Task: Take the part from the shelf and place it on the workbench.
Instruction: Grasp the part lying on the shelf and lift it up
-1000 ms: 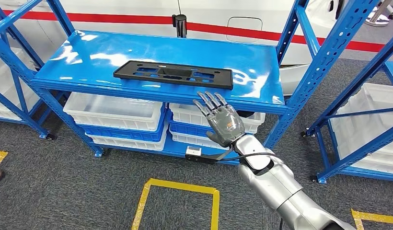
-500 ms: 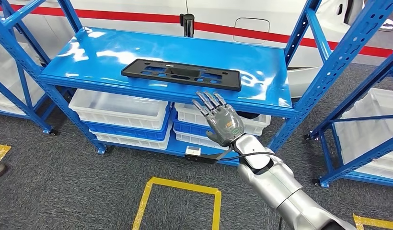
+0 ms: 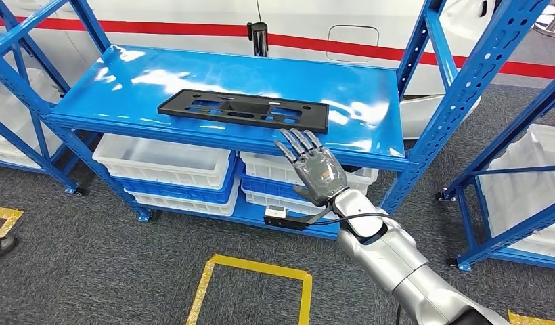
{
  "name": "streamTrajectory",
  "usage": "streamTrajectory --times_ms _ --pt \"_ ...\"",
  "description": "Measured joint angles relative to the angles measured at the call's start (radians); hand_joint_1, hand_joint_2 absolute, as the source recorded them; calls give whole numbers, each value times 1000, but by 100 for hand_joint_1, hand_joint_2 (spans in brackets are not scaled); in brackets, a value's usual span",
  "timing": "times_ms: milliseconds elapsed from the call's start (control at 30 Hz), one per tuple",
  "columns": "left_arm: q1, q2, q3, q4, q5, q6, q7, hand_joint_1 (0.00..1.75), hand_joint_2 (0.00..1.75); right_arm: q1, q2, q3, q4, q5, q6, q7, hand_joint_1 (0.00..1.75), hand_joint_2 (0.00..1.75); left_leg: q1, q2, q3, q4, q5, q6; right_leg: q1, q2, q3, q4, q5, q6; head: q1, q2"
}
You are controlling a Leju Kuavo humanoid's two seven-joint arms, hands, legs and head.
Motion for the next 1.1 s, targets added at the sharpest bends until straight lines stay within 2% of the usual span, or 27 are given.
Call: streamTrajectory --times_ms 33,67,133,167,200,300,367,400,500,533,567,600,633,667,700,733,767,867,900,967,1000,1033,1067,1100 --pt "1 0 0 0 0 0 0 0 0 1 0 1 2 0 0 0 0 175 1 1 -23 22 9 -1 1 0 8 0 -7 0 0 0" --pt "2 0 0 0 0 0 0 0 0 1 0 3 4 0 0 0 0 175 2 2 -27 5 38 1 2 1 18 0 -14 1 0 0" --pt "3 1 0 0 0 0 0 0 0 1 1 5 6 0 -1 1 0 175 1 3 18 -123 130 11 3 1 40 -1 -31 5 0 0" --pt "3 2 0 0 0 0 0 0 0 -1 2 5 6 0 -1 1 0 175 -3 6 46 -184 157 19 7 0 49 -2 -40 9 1 0" --pt "1 3 1 0 0 0 0 0 0 -4 3 6 7 0 -2 1 0 175 -7 9 69 -228 169 27 9 0 55 -4 -46 14 1 0" --pt "-1 5 1 0 0 -1 0 0 0 -8 5 7 8 0 -4 2 0 175 -14 11 92 -261 153 44 18 -2 66 0 -47 32 -1 0" --pt "-1 4 1 0 0 -1 0 0 0 -10 6 7 9 0 -4 2 0 175 -12 7 110 -272 148 56 20 -1 48 45 -52 40 0 0" --pt "-1 4 1 0 0 -1 0 0 0 -12 5 7 10 0 -4 2 0 175 -10 4 119 -275 145 61 19 0 20 93 -62 41 1 0" --pt "-3 3 1 0 -1 0 0 0 0 -12 3 8 15 0 -3 2 0 175 -10 -5 131 -277 130 69 16 1 -114 279 -116 38 3 0" --pt "-2 2 1 0 -1 0 1 0 0 -10 2 9 18 0 -2 2 0 175 -11 -9 137 -277 124 69 15 1 -145 303 -120 42 3 0" --pt "-1 2 1 0 -1 0 1 0 0 -8 1 10 20 0 -1 2 0 175 -11 -12 144 -277 118 67 14 1 -157 287 -104 50 3 0" --pt "0 2 1 0 -1 0 1 0 0 -7 0 11 22 0 -1 2 0 175 -11 -15 154 -277 111 65 14 1 -148 233 -69 61 3 0" --pt "0 1 1 0 -1 0 1 0 0 -8 -2 11 23 0 0 2 0 175 -11 -16 164 -277 104 61 14 0 -125 155 -22 70 3 0" --pt "0 0 1 0 -1 0 1 0 0 -9 -3 12 24 0 1 2 0 175 -12 -17 173 -277 97 57 15 0 -103 84 15 67 3 0" --pt "0 0 1 0 -1 0 1 0 0 -11 -3 12 25 0 2 2 0 175 -13 -18 179 -277 90 51 18 0 -86 32 35 57 3 0" --pt "-1 -1 1 0 -1 0 1 0 0 -12 -2 13 26 0 3 2 0 175 -13 -18 182 -278 84 45 21 0 -74 5 44 43 3 0" --pt "-2 -1 1 0 -1 0 1 0 0 -13 -2 14 27 0 3 2 0 175 -13 -17 185 -274 81 39 23 0 -72 -1 43 27 2 0" --pt "0 -1 1 0 -1 0 1 0 0 -15 0 14 27 0 4 2 0 175 -8 -12 180 -231 72 27 11 2 -39 -10 48 4 1 0" --pt "-1 -2 1 0 0 0 1 0 0 -17 1 15 27 0 4 2 0 175 -5 -9 161 -193 61 21 8 2 -27 -11 45 -2 -1 0" --pt "-1 -2 1 0 0 0 0 0 0 -20 5 16 27 1 4 2 0 175 2 -3 89 -78 19 9 7 2 -16 -11 35 -8 -4 0" --pt "-1 -2 1 0 0 0 0 0 0 -18 6 17 28 1 4 2 0 175 5 -1 47 -24 -3 3 7 3 -12 -11 30 -8 -5 0" --pt "0 -2 1 0 0 0 -1 0 0 -15 7 19 29 1 4 2 0 175 8 0 16 6 -15 -1 7 4 -7 -11 24 -7 -5 0" --pt "1 -1 1 0 0 1 -2 0 0 -12 7 20 30 1 4 2 0 175 10 1 1 3 -7 -4 6 4 1 -11 17 -4 -6 0" --pt "2 -1 2 0 0 1 -2 0 0 -11 7 22 32 1 3 2 0 175 12 2 6 -36 24 -5 5 5 11 -11 9 0 -6 0"
